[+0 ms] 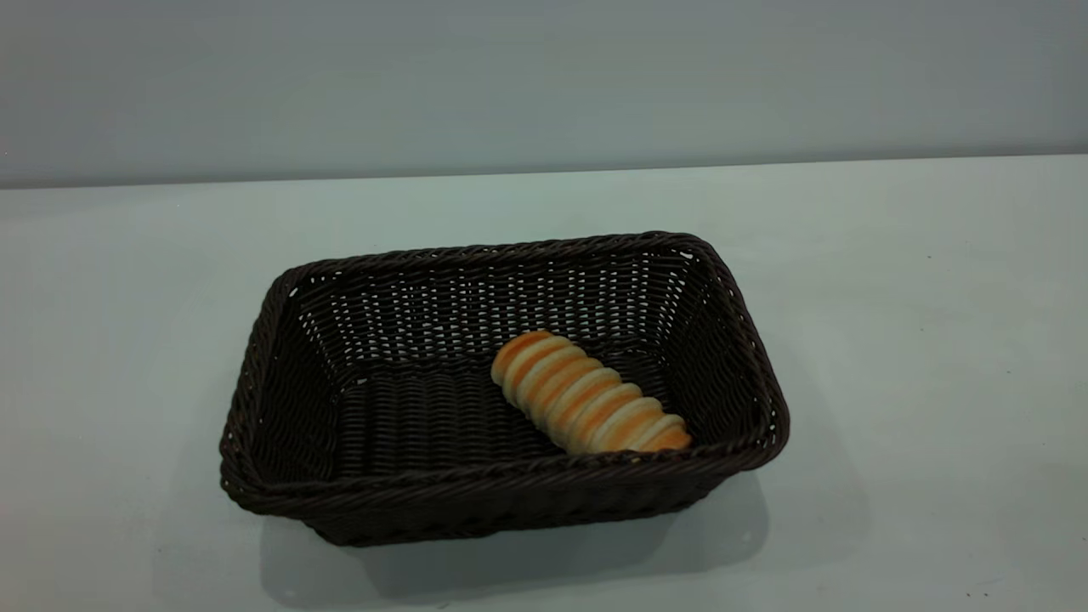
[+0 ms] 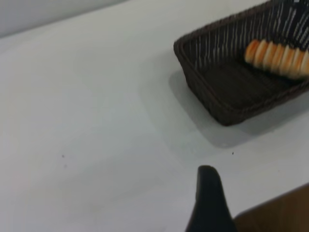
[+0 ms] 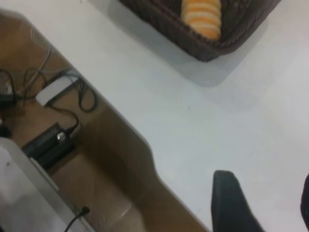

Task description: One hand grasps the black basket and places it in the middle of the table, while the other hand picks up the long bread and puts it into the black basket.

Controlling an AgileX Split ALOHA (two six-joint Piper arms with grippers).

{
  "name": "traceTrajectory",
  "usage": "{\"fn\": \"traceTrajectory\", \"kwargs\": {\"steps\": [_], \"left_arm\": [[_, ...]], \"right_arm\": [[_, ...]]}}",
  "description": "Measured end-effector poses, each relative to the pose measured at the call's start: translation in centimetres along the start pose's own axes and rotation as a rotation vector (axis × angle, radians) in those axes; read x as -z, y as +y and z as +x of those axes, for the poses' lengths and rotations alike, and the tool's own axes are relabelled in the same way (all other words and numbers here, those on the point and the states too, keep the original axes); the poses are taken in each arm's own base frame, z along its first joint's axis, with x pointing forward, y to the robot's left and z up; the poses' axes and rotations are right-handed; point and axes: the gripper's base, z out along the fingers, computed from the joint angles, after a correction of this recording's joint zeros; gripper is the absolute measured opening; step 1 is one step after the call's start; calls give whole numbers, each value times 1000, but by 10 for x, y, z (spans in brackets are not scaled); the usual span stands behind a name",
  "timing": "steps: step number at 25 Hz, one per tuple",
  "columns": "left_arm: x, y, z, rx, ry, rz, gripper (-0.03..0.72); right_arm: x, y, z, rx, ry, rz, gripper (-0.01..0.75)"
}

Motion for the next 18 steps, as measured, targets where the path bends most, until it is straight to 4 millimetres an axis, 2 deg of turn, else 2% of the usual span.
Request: {"fn": "traceTrajectory", "kwargs": {"steps": [10,18], "left_arm": [[-12,-1,14,-2,19,0,584],[-24,-2,19,-5,48,1,584]], "right_arm": [[8,3,13,2,-44,33,284],[7,3,16,1,-45,38,262]]}}
